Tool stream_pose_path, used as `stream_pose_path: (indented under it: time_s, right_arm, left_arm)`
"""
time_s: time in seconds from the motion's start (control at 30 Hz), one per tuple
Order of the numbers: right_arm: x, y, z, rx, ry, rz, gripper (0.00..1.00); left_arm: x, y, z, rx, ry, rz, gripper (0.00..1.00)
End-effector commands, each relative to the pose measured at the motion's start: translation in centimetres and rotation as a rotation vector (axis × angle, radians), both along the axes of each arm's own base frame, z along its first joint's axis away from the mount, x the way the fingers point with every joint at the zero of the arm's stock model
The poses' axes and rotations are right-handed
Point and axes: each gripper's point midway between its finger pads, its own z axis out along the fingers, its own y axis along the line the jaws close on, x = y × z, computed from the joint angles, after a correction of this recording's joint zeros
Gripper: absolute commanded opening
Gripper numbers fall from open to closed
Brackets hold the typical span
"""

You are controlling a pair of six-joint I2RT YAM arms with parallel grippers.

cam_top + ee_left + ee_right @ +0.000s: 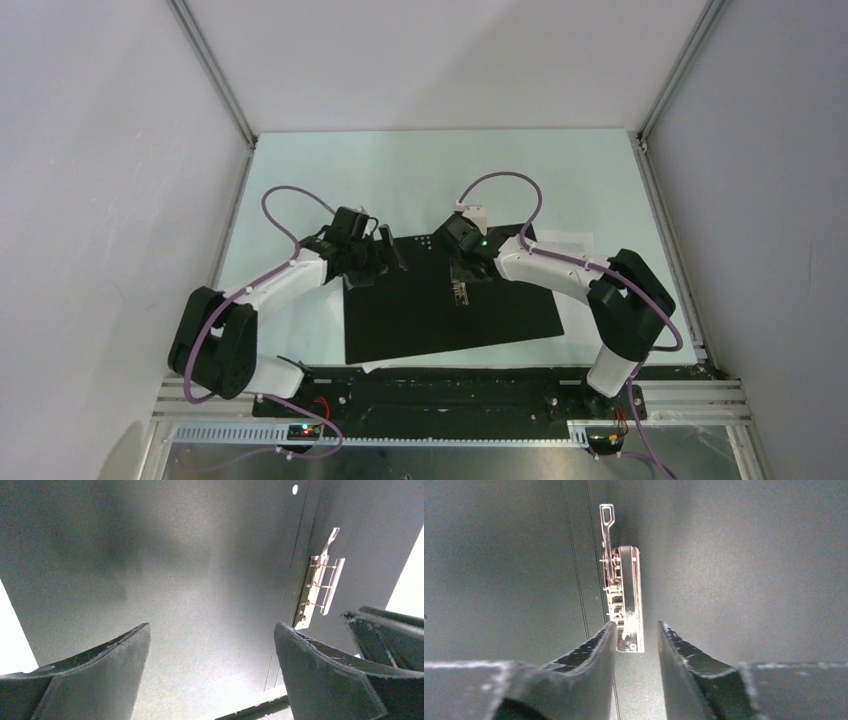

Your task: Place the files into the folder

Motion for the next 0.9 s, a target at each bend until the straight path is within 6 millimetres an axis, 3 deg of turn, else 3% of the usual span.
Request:
stream_pose_path:
  time_s: [0.0,0.13,0.43,0.67,0.87]
  right_arm:
    - [2.5,1.4,1.4,0.035,-0.075,0.061,0.38]
    - [3.5,1.0,0.3,0.03,-0.055,0.061,0.38]
    - [3.5,1.9,-2.0,0.013,-0.011,0.098,0.36]
    - [3.4,2.4,-2.6,0.021,0.005,0.103,0.35]
    - [3.6,2.7,-2.6,0.034,0.016,0.099,0.15]
  left_arm:
    - [-0.1,-0.2,2.5,0.002,-0.064,-0.061,0.98]
    - [-0.6,0.2,2.9,0.009,-0.074,-0.068,0.98]
    - [-1.1,0.6,2.9,0.018,-0.069,-0.063,0.98]
    - [-1.0,0.5,2.9,0.019,-0.065,-0.063,0.98]
    - [-1.1,0.4,2.8,0.02,-0.059,-0.069,0.98]
